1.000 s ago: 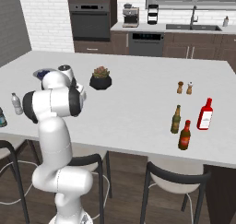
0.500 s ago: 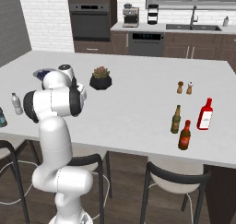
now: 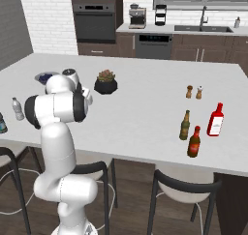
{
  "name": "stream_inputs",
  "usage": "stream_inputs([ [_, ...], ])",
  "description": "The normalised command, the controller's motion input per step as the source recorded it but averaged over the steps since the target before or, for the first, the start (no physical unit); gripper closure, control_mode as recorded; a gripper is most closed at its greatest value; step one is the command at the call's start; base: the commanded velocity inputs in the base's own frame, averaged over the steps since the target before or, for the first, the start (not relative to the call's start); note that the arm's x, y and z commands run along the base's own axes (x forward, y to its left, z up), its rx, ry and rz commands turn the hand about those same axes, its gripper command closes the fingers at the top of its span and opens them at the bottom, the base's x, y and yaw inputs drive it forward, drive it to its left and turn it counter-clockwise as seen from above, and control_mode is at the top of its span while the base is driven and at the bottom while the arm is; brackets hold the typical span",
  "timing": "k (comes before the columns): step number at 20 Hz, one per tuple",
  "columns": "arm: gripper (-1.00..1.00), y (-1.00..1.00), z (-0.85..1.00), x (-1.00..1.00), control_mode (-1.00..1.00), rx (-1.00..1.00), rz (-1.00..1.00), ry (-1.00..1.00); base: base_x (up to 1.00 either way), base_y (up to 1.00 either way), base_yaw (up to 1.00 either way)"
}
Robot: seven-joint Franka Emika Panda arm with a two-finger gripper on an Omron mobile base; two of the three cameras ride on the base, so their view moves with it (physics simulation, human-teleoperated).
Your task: Move the plastic bottles in the middle to the plastics group, and the glass bottles in the middle to the glass group.
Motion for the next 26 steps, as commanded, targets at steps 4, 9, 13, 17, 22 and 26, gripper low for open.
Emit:
stream_inputs([
  [4,-1.00,0.00,-0.18,0.00,-1.00,0.00,0.04,-0.11,0.00,0.00,0.00],
  [9,-1.00,0.00,-0.10,0.05,-1.00,0.00,0.02,0.00,0.00,0.00,0.00],
  [13,1.00,0.00,-0.06,0.13,-1.00,0.00,0.02,0.00,0.00,0.00,0.00],
  [17,1.00,0.00,-0.02,0.00,-1.00,0.00,0.02,0.00,0.00,0.00,0.00],
  [22,1.00,0.00,0.00,0.00,-1.00,0.00,0.02,0.00,0.00,0.00,0.00],
  [26,1.00,0.00,0.00,-0.01,-1.00,0.00,0.04,0.00,0.00,0.00,0.00],
])
